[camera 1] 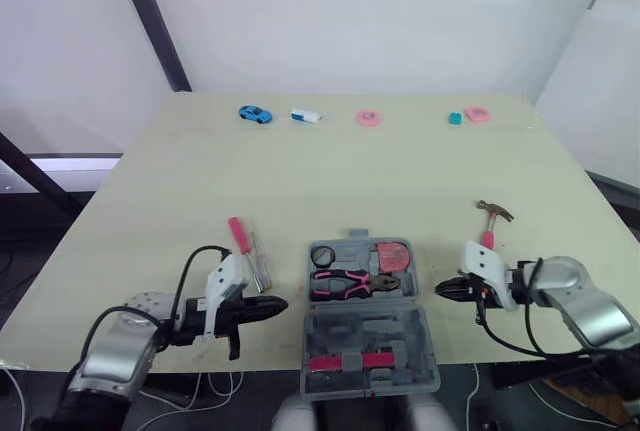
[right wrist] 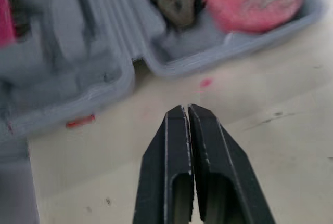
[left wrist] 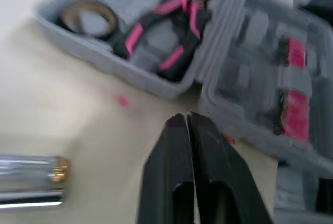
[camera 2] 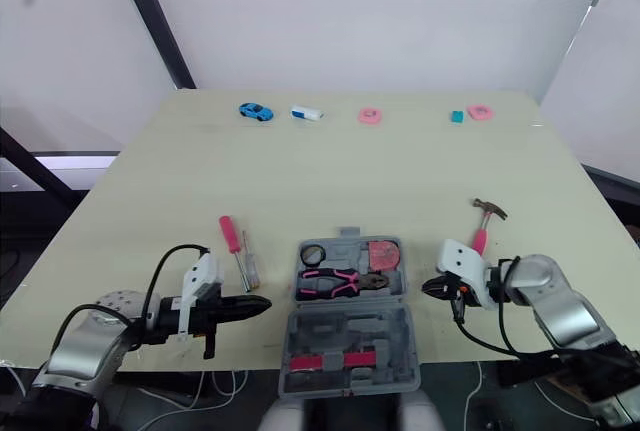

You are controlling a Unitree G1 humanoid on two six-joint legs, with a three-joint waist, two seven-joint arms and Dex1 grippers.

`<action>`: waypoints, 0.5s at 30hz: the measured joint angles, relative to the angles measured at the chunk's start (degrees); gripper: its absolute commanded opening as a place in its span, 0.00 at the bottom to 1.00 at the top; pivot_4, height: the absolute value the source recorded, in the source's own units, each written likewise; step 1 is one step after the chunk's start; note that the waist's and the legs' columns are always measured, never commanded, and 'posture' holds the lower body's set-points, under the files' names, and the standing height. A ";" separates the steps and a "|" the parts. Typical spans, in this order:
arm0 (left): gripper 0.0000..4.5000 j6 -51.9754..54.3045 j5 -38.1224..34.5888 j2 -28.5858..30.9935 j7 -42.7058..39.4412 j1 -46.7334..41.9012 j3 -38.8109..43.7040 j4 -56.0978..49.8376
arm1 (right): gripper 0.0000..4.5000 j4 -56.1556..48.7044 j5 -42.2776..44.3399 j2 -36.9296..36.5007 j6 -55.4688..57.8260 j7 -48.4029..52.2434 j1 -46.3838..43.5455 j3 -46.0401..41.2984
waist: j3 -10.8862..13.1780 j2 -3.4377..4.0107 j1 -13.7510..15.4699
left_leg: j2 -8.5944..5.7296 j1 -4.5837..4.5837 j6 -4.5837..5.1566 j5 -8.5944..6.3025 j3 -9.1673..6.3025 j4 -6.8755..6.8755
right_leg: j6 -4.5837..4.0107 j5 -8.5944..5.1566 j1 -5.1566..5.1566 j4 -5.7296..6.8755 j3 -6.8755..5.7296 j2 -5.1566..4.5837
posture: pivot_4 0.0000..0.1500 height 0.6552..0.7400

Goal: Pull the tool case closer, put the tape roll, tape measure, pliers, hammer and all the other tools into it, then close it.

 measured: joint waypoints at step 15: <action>0.00 -1.76 7.36 -6.20 1.08 -7.52 -8.28 6.27 | 0.00 -0.73 -9.04 2.94 5.04 4.52 -7.46 10.84 | 0.03 0.01 0.29 | -0.01 -0.06 0.00 0.00 -0.05 0.12 | 0.02 0.03 0.00 0.07 -0.02 0.02 | 1.00 1.00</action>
